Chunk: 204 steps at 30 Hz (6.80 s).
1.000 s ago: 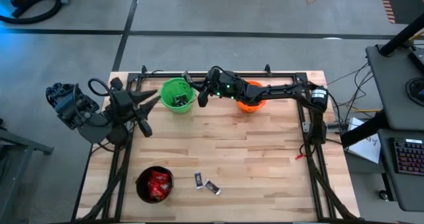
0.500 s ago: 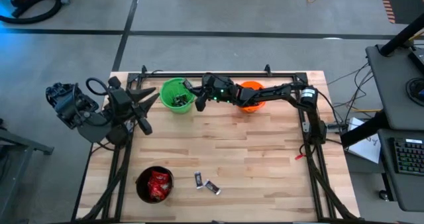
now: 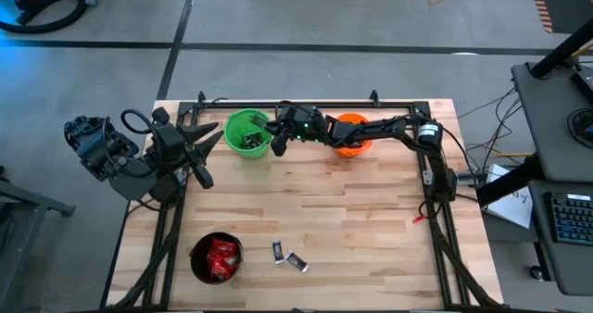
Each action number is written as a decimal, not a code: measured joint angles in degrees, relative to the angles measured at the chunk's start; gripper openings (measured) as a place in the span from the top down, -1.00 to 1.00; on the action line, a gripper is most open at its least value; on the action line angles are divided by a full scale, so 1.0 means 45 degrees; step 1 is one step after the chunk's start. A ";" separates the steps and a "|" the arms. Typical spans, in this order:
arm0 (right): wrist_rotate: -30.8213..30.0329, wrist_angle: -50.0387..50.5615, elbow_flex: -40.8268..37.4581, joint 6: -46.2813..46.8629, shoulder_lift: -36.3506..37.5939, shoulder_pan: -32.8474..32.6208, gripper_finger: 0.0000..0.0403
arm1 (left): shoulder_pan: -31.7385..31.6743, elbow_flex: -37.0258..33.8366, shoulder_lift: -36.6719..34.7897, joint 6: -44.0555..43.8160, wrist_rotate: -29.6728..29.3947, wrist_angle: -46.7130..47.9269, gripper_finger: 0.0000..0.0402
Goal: Sort candy
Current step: Put the black chocolate into the green bucket
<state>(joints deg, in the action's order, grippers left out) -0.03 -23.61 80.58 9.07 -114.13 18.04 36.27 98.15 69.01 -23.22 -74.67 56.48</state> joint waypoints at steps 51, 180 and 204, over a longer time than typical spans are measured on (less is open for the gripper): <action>-0.0681 0.7940 0.0981 0.3096 0.7371 -0.3876 0.42 | -0.3536 -0.0914 0.4956 -0.5019 1.1761 0.0507 0.61; 0.0330 1.1243 0.0976 0.1964 0.8024 -0.6921 0.45 | -0.2069 -0.6154 0.9287 -1.5358 1.5023 -0.4903 0.20; 0.0323 1.1248 0.0976 0.2192 0.8024 -0.6921 0.45 | -0.2697 -0.5431 0.9282 -1.3780 1.4040 -0.3346 1.00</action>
<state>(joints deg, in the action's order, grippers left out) 1.42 27.00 84.97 18.94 -78.02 -13.10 24.13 73.71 110.78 -85.23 -11.50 41.42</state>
